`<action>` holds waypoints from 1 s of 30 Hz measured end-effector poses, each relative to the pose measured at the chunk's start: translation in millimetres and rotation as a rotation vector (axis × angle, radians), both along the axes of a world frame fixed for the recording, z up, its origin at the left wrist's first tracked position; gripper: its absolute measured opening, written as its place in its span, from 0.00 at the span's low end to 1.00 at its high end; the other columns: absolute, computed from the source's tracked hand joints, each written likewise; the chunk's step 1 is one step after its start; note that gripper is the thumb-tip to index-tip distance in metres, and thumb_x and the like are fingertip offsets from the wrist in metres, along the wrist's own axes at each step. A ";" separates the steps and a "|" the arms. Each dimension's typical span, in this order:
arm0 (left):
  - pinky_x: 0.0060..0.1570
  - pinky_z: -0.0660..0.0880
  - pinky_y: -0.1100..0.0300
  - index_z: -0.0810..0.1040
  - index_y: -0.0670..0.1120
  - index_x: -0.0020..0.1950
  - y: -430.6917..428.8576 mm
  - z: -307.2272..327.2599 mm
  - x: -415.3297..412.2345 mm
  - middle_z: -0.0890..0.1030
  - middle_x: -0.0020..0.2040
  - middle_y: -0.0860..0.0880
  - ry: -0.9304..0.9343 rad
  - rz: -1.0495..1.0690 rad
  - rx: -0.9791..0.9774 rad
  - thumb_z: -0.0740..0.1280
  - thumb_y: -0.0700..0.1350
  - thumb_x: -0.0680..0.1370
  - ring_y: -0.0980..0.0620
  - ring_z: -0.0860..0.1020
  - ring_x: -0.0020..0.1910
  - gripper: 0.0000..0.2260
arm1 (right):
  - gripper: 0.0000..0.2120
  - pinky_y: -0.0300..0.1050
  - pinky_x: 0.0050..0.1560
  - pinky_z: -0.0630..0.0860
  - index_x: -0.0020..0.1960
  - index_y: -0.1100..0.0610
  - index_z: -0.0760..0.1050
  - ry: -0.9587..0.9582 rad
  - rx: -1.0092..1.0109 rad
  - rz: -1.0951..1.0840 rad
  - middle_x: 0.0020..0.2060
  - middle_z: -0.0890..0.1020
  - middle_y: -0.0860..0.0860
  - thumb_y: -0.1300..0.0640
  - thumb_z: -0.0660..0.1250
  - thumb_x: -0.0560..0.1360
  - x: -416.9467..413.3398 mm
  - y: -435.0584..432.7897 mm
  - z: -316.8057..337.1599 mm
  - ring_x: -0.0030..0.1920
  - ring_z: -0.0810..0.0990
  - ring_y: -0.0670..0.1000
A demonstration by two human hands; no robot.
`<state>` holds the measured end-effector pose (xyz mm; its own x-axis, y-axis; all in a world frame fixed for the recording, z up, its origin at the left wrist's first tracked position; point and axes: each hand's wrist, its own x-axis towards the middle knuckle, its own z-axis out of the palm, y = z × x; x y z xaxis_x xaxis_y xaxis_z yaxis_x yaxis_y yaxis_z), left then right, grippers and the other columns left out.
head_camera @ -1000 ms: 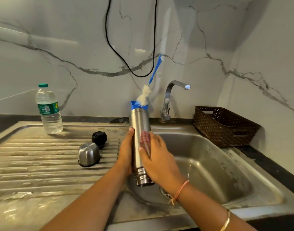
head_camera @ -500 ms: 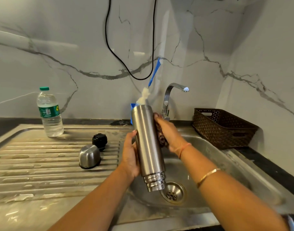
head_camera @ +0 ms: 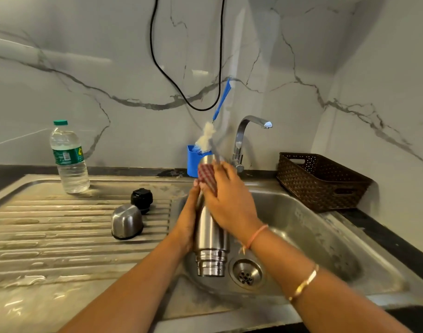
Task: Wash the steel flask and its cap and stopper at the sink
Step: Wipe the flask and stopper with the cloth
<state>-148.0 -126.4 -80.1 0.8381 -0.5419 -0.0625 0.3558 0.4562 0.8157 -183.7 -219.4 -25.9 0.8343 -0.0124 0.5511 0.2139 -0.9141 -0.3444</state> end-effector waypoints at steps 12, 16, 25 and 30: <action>0.44 0.79 0.51 0.72 0.46 0.63 -12.4 2.0 -7.8 0.82 0.53 0.39 -0.112 0.318 0.042 0.76 0.58 0.62 0.43 0.82 0.51 0.34 | 0.20 0.45 0.48 0.80 0.55 0.58 0.79 0.720 1.240 0.327 0.41 0.84 0.54 0.43 0.60 0.78 18.2 -36.0 -15.1 0.40 0.83 0.50; 0.45 0.79 0.51 0.71 0.45 0.63 -4.3 2.3 2.5 0.81 0.51 0.40 -0.083 0.439 0.027 0.73 0.59 0.63 0.44 0.81 0.47 0.33 | 0.24 0.48 0.40 0.80 0.55 0.60 0.78 0.997 1.295 0.296 0.42 0.83 0.57 0.41 0.61 0.74 1.2 -44.4 -54.0 0.39 0.83 0.55; 0.44 0.75 0.59 0.70 0.55 0.54 -5.5 1.8 4.3 0.79 0.51 0.50 -0.178 0.604 0.078 0.71 0.50 0.74 0.54 0.79 0.48 0.13 | 0.21 0.55 0.43 0.82 0.56 0.59 0.77 0.884 1.097 0.032 0.45 0.83 0.57 0.42 0.64 0.76 5.4 -63.5 -52.2 0.43 0.83 0.56; 0.46 0.75 0.61 0.65 0.56 0.59 -10.6 -2.2 -1.4 0.77 0.51 0.55 -0.422 0.613 0.292 0.74 0.47 0.71 0.57 0.78 0.49 0.23 | 0.13 0.43 0.57 0.74 0.62 0.51 0.73 0.328 0.822 0.085 0.53 0.79 0.47 0.49 0.59 0.80 -5.0 -25.8 -39.4 0.53 0.78 0.47</action>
